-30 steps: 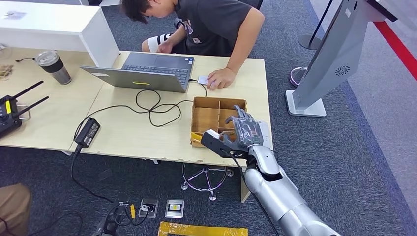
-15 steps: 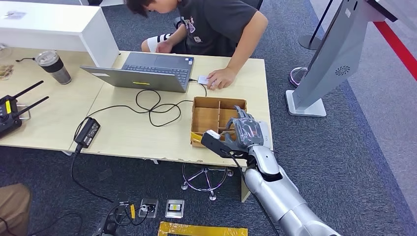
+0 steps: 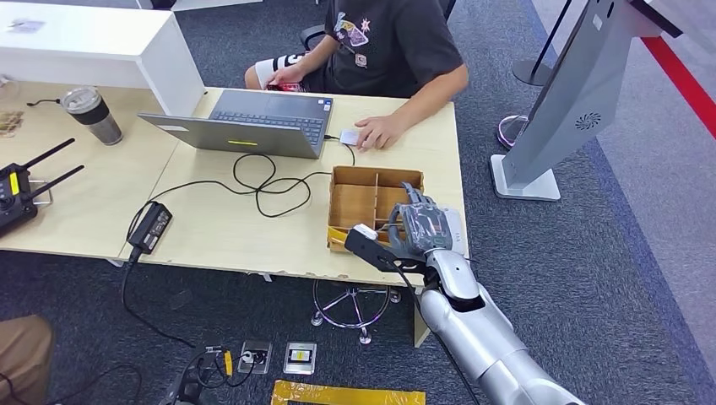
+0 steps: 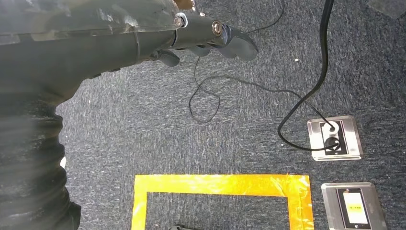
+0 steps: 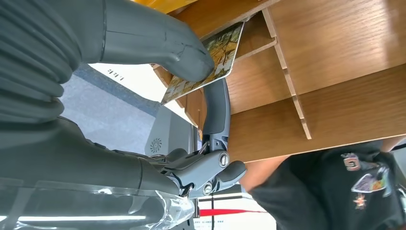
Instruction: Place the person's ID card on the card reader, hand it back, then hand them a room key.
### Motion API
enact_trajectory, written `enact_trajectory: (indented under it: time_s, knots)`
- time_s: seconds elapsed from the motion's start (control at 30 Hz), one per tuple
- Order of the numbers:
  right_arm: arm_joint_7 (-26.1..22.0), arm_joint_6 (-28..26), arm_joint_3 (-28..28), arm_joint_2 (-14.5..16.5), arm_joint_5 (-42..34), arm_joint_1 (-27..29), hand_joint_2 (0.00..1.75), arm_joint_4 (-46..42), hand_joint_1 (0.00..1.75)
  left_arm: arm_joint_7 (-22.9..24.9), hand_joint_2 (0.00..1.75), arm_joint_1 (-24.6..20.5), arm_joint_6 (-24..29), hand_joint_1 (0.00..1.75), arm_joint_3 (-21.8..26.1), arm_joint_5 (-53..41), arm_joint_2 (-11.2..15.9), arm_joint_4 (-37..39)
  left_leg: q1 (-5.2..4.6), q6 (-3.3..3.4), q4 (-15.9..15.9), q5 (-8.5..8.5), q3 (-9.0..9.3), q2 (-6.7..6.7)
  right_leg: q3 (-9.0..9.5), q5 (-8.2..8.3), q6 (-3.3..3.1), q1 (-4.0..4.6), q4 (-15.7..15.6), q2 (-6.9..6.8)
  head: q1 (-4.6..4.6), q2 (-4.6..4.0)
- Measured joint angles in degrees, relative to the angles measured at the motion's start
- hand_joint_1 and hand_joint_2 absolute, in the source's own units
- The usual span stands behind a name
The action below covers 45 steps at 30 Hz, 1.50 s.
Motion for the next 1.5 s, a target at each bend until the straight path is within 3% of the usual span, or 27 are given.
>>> enact_trajectory:
  time_s: [0.57,0.9,1.5]
  knots:
    - [0.01,0.09,-0.09,-0.18,0.32,-0.41,1.75,-0.66,1.75,-0.01,1.75,0.17,0.21,0.00,-0.02,0.00,-0.01,0.00,0.00,0.00,0.00,0.00,0.01,0.00,0.00,0.00,0.00,0.00,0.00,0.00,0.00,0.00]
    - [0.20,2.22,-1.88,-1.85,-0.13,-2.39,1.75,-8.54,1.75,0.01,1.75,0.49,0.30,0.00,-0.02,0.02,-0.01,0.02,0.00,0.00,0.01,0.01,0.03,0.02,0.00,0.01,0.00,0.00,0.00,0.02,0.00,0.00]
    - [1.22,3.16,-3.06,-3.52,-0.18,-2.78,1.75,-15.01,1.75,0.01,1.75,0.58,0.31,0.00,-0.02,0.04,-0.01,0.03,0.00,0.00,0.02,0.01,0.03,0.02,0.00,0.02,-0.01,0.00,0.01,0.02,-0.01,0.00]
